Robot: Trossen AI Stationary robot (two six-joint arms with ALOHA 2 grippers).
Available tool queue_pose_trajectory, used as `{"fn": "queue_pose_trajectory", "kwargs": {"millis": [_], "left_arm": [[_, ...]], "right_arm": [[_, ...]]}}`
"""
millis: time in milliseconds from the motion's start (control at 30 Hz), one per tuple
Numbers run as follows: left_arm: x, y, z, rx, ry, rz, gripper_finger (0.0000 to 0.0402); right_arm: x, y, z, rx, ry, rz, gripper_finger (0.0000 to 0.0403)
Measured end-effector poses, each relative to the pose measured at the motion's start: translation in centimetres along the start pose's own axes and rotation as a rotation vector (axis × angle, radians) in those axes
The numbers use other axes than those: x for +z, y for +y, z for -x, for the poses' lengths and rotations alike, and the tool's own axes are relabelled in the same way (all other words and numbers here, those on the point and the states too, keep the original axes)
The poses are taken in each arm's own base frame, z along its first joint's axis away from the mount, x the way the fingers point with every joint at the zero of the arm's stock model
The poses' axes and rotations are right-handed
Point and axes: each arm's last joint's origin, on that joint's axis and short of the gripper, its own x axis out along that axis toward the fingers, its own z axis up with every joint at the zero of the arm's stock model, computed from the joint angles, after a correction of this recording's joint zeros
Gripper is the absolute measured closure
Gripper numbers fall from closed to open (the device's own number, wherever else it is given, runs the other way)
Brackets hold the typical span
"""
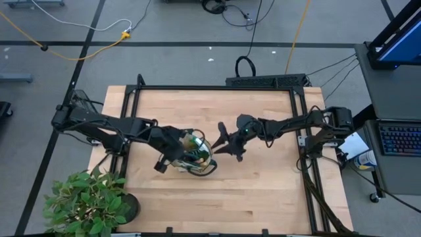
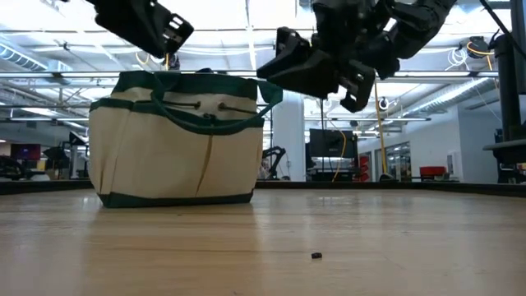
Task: Pick & Place Garden tools in Gardening bag
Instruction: Adjust the gardening bag
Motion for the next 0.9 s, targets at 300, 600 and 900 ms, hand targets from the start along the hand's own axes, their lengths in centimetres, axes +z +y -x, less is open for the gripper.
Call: {"fn": "queue_pose_trajectory", "kwargs": {"millis": [300,600,900], "left_arm": [[-0.3,1.3,0.0,0.389,0.039,0.425,0.0375],[-2.0,1.7,0.3,0.49,0.16,0.642,0.0376],[-2.7,3.8,0.0,0.584,0.188,0.627,0.0376]], "right_arm": [[0.6,0.1,-0.2,-0.007,-0.025,0.049,0.0291],[0.1,-0.1,0.0,-0.016,0.002,-0.006,0.0291],[-1.0,-1.4,0.6,-0.239,0.204,-0.073,0.0291]]}}
